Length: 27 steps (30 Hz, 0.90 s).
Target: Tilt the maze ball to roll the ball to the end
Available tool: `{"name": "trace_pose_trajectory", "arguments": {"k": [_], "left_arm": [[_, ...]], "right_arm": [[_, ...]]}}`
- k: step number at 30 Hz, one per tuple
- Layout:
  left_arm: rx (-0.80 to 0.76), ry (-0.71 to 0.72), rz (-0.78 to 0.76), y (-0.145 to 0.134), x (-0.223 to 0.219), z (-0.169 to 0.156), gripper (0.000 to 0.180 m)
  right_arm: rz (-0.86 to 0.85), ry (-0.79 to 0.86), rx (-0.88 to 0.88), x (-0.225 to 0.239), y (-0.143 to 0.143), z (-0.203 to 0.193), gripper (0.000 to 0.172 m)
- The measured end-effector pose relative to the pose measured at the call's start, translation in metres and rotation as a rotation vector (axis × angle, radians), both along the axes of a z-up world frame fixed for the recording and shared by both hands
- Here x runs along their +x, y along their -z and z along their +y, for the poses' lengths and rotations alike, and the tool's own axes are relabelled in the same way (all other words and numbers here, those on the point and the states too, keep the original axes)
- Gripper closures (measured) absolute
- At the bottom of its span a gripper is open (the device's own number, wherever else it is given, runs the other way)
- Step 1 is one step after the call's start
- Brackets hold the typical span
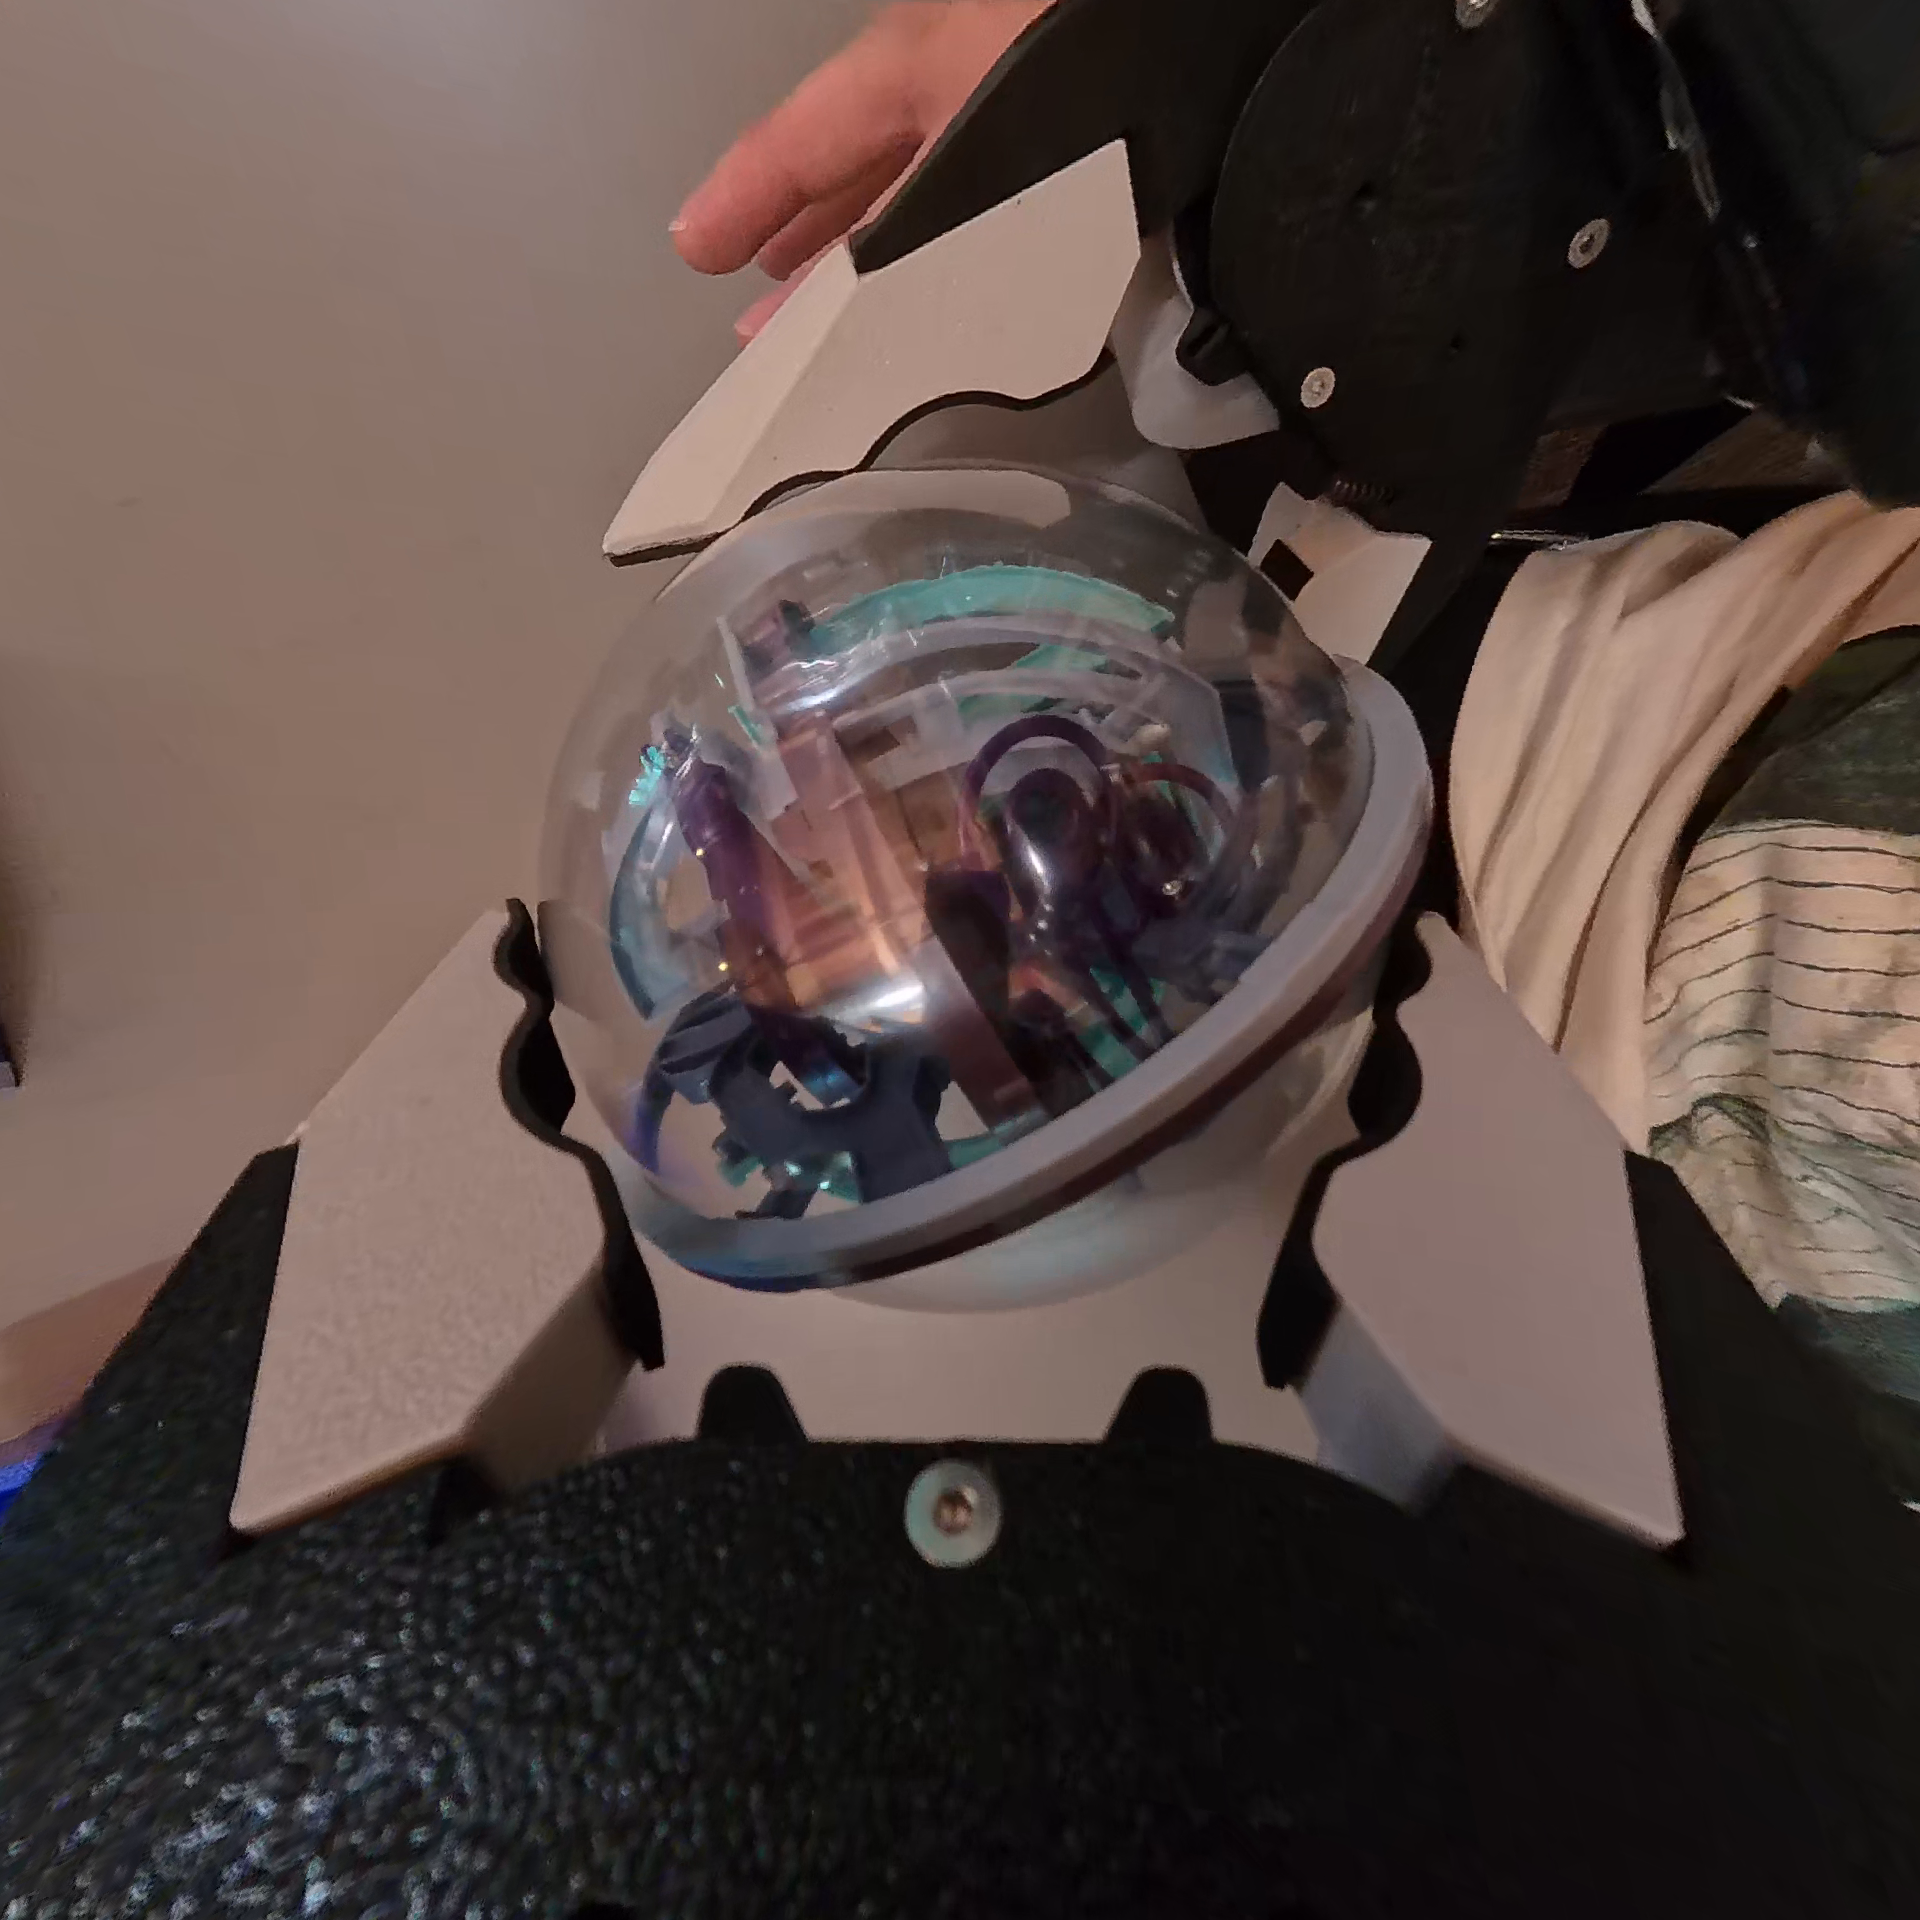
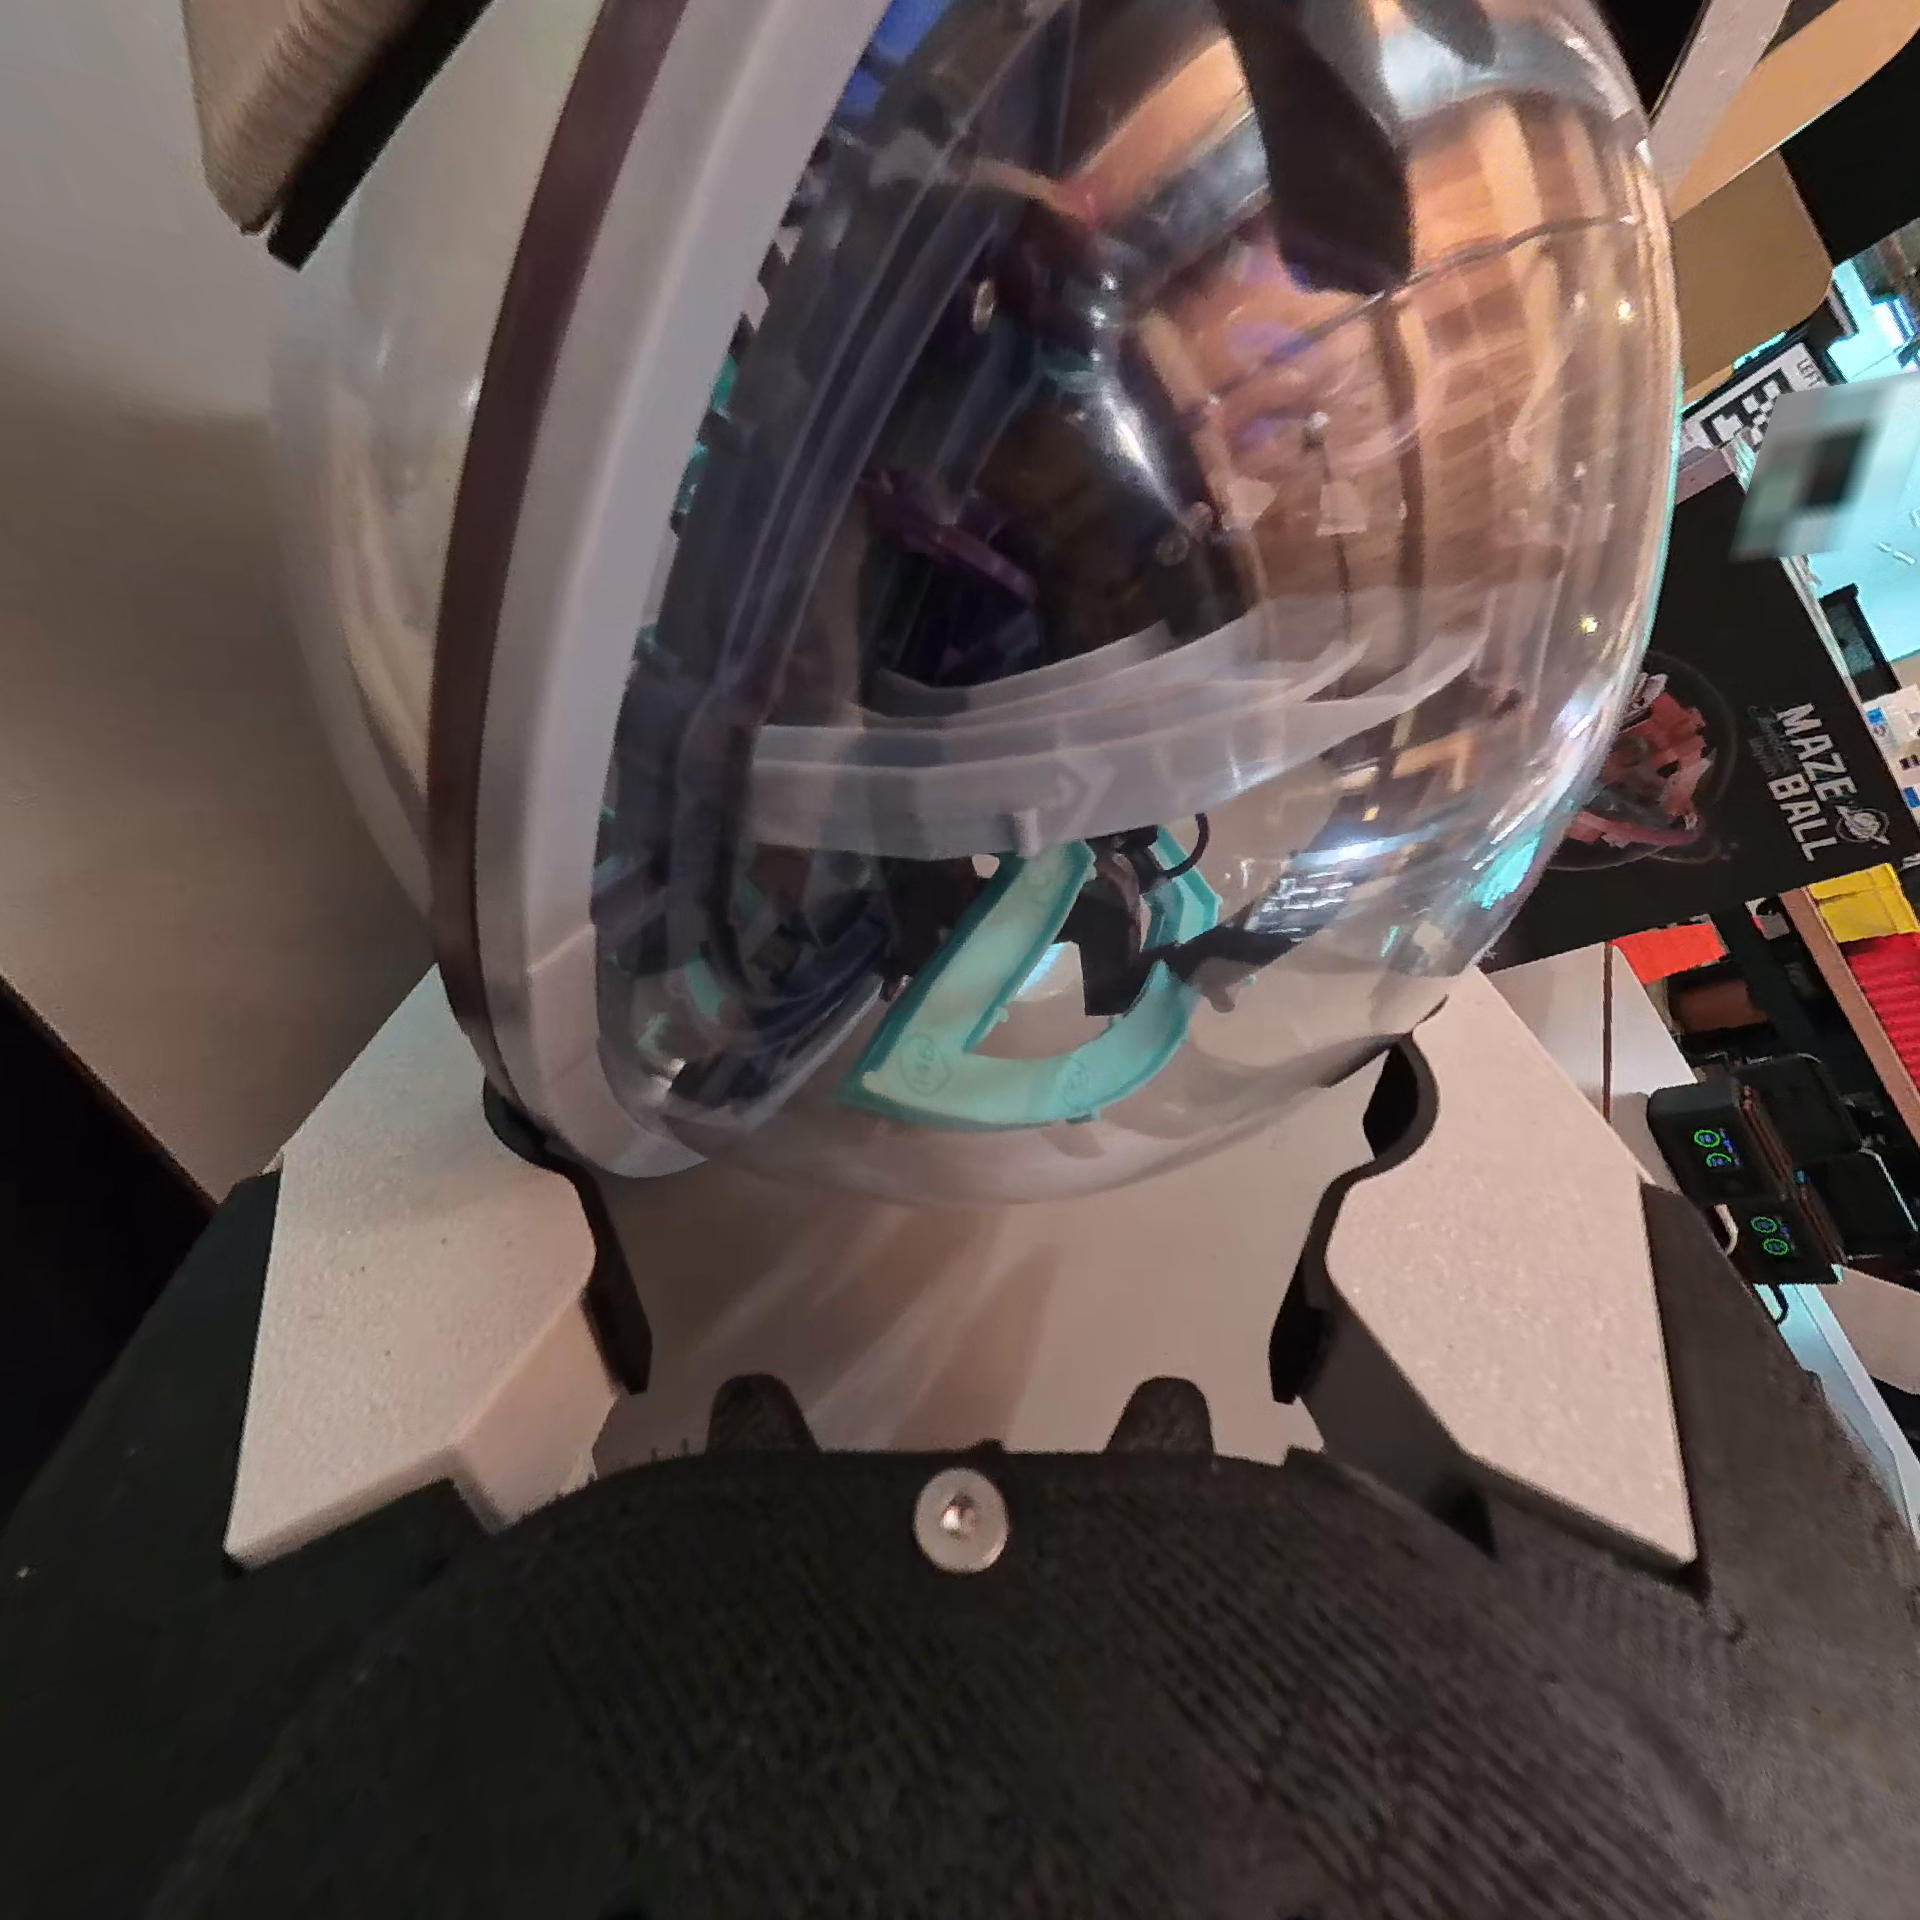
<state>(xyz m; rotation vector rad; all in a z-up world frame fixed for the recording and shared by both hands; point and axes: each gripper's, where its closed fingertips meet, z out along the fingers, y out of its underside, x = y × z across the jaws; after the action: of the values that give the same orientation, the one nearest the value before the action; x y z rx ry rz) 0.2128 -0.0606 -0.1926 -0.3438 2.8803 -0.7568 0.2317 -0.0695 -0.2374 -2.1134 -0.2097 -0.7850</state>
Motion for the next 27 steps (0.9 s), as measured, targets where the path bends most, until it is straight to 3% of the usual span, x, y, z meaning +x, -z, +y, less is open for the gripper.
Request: {"name": "trace_pose_trajectory", "arguments": {"k": [7,14,20,27], "left_arm": [[-0.011,-0.003,-0.02,-0.001,-0.002,0.0,0.031],[-0.084,0.018,-0.057,-0.003,-0.002,-0.007,0.031],[-0.342,0.051,-0.159,-0.011,-0.005,-0.017,0.03],[-0.658,-0.032,-0.257,-0.021,-0.003,-0.015,0.023]], "right_arm": [[0.068,-0.091,-0.014,-0.006,-0.005,0.001,0.014],[0.052,-0.075,-0.018,-0.006,-0.003,-0.003,0.015],[-0.002,-0.048,-0.055,-0.004,0.0,-0.007,0.015],[0.007,-0.045,-0.023,-0.005,0.001,-0.003,0.016]]}}
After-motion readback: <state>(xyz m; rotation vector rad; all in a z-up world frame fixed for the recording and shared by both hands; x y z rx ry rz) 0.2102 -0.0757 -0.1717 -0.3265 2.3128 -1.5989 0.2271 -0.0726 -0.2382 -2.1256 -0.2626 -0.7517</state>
